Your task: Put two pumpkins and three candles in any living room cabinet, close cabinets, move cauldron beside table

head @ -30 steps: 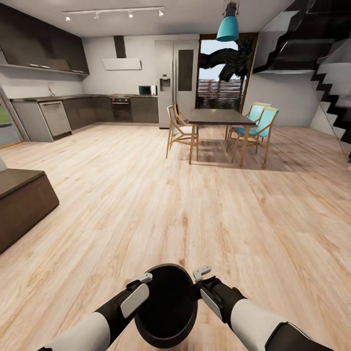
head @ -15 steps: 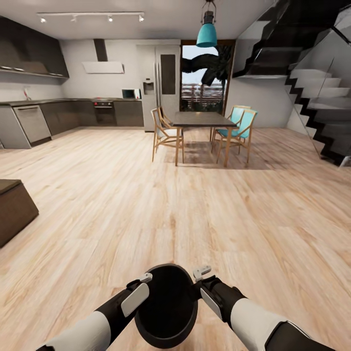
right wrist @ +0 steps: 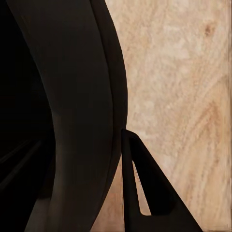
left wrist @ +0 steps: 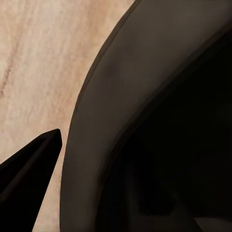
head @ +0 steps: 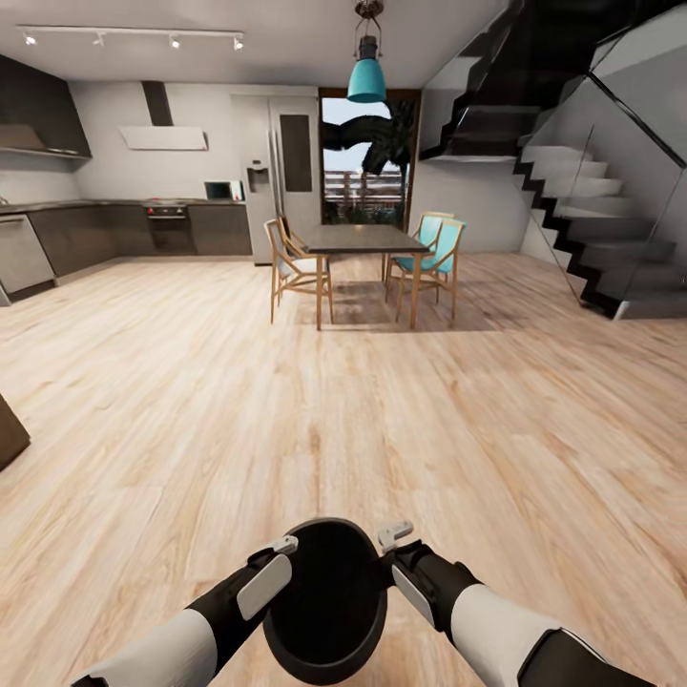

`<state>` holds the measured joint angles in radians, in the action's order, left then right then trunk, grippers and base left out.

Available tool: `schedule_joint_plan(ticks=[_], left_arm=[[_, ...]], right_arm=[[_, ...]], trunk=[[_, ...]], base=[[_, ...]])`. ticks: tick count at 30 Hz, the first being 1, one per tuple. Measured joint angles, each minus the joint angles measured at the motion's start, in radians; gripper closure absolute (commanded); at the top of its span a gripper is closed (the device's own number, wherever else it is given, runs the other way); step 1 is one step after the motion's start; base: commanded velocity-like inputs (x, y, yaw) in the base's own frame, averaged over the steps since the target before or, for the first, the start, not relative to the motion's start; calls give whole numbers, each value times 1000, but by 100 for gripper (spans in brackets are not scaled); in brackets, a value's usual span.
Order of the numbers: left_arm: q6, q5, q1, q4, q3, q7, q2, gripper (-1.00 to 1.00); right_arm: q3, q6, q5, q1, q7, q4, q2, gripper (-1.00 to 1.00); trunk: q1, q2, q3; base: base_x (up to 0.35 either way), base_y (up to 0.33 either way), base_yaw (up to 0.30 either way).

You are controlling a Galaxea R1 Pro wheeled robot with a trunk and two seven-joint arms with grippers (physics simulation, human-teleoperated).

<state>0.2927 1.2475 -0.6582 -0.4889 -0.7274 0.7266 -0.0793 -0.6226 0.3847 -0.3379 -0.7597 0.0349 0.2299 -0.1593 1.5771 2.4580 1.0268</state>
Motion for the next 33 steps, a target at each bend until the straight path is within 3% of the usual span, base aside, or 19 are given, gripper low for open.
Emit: schedule_joint_plan(ticks=[5, 15, 33], left_arm=[[-1, 20, -14, 32, -19, -10, -6, 100], [0, 10, -20, 53, -13, -39, -8, 100], [0, 9, -20, 50, -14, -34, -8, 100]], right_arm=[[-10, 2, -18, 0, 10, -7, -2, 100], [-15, 4, -23, 0, 25, -4, -5, 100], [-15, 1, -26, 0, 23, -4, -4, 100]], trunk=[[0, 0, -6], [0, 0, -9], [0, 0, -9]], base=[[0, 0, -207], [0, 0, -70], [0, 0, -273]])
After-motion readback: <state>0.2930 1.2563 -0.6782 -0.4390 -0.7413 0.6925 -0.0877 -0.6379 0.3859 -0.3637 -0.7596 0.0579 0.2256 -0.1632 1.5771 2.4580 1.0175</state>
